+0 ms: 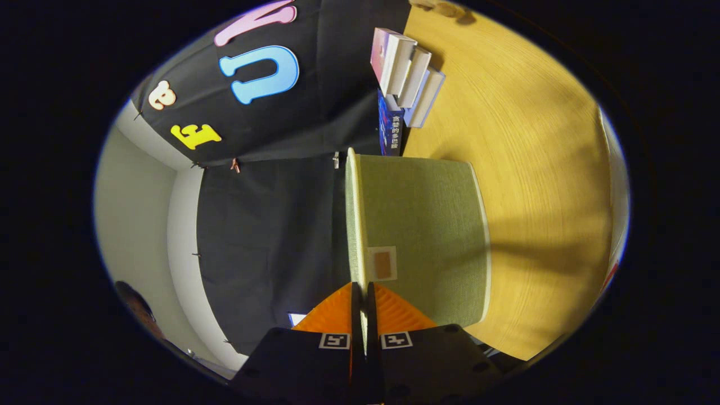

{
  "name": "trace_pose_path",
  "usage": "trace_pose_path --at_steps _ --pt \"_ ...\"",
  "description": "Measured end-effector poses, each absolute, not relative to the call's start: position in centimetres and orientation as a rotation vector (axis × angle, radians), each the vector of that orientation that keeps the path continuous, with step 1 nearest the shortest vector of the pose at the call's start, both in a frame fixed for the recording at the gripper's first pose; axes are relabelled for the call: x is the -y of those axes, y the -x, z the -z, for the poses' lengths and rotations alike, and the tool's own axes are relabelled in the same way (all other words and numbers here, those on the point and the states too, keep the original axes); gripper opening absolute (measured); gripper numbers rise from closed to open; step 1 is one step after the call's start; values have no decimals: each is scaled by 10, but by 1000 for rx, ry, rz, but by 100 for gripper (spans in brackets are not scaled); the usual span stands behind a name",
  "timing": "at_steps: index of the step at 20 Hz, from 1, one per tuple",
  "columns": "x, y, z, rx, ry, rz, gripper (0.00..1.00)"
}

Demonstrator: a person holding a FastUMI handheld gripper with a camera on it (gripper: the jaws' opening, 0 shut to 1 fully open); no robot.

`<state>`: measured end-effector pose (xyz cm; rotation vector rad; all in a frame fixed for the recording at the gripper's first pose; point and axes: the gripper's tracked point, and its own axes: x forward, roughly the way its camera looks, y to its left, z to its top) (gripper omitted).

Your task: Open the storage box then place both shoes into the box .Put the left shoe in first, then the right shoe, with the right side of both shoes facing outward in a uniform manner.

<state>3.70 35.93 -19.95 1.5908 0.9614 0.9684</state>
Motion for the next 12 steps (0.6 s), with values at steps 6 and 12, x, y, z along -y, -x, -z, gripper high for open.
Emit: trace_pose_path --at_steps 6,12 --pt "-359 -37 140 -858 -1521 -1016 5" --pt "-399 -38 78 -779 -1310 -1129 5"
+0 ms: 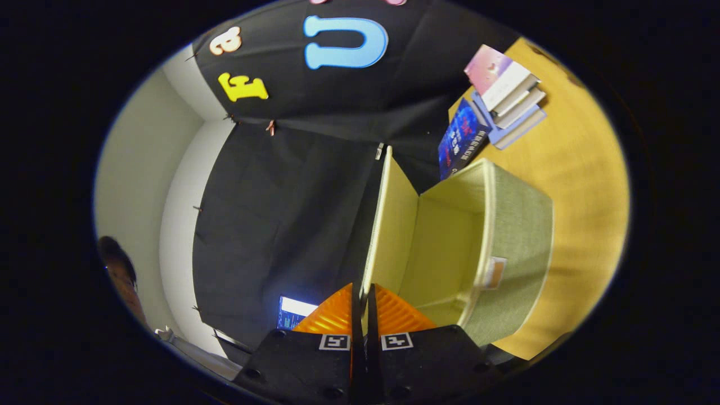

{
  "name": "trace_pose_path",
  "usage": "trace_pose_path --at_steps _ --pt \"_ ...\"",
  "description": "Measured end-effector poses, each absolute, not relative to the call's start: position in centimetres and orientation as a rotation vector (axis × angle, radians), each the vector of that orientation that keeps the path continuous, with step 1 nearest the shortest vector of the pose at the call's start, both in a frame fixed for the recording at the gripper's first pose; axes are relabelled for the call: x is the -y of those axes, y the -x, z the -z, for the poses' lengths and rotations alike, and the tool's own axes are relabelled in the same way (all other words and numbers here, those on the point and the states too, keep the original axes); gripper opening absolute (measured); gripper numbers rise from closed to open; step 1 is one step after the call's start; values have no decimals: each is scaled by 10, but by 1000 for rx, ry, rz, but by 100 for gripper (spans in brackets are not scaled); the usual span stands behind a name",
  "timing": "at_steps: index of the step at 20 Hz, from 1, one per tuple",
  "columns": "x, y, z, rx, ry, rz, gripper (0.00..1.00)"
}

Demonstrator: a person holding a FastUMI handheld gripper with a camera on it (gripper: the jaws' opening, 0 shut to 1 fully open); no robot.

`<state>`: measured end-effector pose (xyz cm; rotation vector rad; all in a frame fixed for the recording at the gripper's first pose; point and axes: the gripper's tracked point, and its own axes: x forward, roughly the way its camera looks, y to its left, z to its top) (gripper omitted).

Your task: Open the storage box then place both shoes into the box .Put the left shoe in first, then the right shoe, with the right side of both shoes facing outward in a uniform manner.

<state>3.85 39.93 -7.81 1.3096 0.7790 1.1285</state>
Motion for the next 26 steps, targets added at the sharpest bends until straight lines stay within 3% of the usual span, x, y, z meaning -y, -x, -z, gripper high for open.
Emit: trace_pose_path --at_steps 14,20,21,22,23,24,26 --pt "-524 -38 7 -729 -1160 -1241 9" --pt "-559 -33 17 -782 -1092 -1215 37" --pt "-564 -32 19 -789 -1085 -1214 51" --pt "-568 -32 22 -792 -1074 -1211 57" --pt "-569 -31 26 -796 -1058 -1205 74" --pt "-569 -30 28 -800 -1045 -1204 82" --pt "-566 -28 30 -807 -1024 -1195 88"
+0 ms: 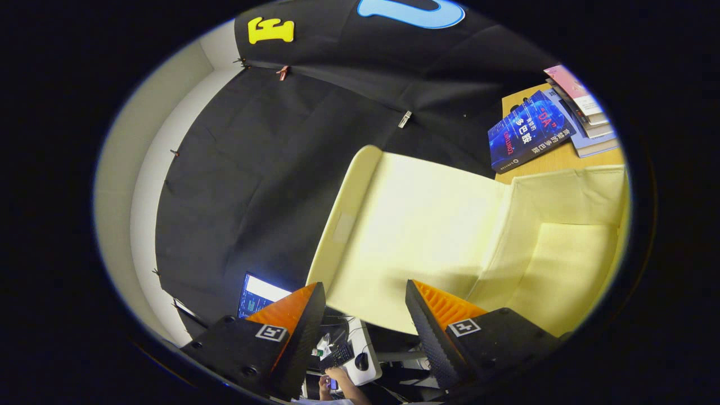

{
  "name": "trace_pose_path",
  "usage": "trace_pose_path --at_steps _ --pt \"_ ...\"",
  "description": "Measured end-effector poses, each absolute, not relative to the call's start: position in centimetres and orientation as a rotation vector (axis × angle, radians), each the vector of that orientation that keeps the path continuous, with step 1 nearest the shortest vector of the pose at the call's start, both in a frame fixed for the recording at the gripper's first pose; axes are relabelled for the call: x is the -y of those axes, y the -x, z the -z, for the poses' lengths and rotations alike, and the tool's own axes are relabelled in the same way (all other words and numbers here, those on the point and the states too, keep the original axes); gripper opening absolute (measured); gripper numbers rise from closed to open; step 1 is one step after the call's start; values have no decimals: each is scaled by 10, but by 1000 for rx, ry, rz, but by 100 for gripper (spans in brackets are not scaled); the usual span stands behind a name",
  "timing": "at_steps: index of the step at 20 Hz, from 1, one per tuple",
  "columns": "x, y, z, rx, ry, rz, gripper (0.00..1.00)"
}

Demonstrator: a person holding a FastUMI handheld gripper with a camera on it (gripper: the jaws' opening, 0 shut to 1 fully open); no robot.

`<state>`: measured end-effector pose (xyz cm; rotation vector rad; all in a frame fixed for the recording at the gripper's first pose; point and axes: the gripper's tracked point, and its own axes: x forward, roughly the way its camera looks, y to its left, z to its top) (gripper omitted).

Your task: Open the storage box then place both shoes into the box .Put the left shoe in first, then the right shoe, with the right side of both shoes facing outward in a uniform manner.

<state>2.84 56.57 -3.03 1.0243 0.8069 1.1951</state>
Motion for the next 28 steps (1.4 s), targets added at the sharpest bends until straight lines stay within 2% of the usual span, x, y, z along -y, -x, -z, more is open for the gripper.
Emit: trace_pose_path --at_steps 2,7,15,21,24,26,27,28 --pt "-556 -33 37 -796 -1006 -1166 96" --pt "-497 -51 63 -775 -963 -994 97" --pt "-350 -53 112 -764 -939 -649 97" --pt "-225 -46 200 -849 -837 -300 96" --pt "-187 -26 255 -958 -726 -213 96" --pt "-187 -17 283 -1038 -713 -215 88" --pt "-189 -14 296 -1080 -709 -218 79" --pt "-190 -8 313 -1130 -694 -218 76"
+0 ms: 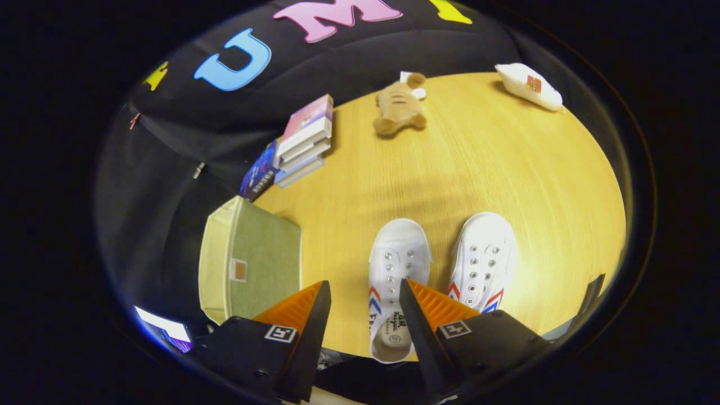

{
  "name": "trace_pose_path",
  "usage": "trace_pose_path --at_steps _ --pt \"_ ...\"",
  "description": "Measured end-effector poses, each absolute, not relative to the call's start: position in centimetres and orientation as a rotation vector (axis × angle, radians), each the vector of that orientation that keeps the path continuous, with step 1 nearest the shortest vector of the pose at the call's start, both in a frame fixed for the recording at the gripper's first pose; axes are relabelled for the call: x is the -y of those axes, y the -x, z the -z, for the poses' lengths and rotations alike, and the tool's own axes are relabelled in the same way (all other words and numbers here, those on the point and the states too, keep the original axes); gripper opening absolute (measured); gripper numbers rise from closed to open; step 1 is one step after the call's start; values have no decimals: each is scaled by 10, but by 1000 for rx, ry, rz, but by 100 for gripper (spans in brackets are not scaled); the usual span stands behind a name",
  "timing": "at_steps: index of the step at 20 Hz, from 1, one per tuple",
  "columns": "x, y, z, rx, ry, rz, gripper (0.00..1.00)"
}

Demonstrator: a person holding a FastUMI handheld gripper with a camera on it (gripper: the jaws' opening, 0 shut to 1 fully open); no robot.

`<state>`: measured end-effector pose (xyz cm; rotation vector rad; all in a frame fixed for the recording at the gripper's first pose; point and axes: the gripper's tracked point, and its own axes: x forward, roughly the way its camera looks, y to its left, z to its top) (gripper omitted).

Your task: Open the storage box then place both shoes into the box .Put the left shoe in first, then the right shoe, with the right side of both shoes facing outward in a uniform manner.

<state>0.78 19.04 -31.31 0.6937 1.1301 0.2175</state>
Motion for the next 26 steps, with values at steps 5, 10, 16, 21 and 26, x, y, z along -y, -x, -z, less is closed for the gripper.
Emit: trace_pose_path --at_steps 5,10,16,21,26 --pt "-184 4 368 -1268 -544 -193 58" --pt "-190 8 393 -1328 -447 -209 57" --pt "-181 10 401 -1343 -419 -136 14" --pt "-182 14 382 -1320 -455 -107 8" --pt "-182 13 340 -1291 -566 -83 8"
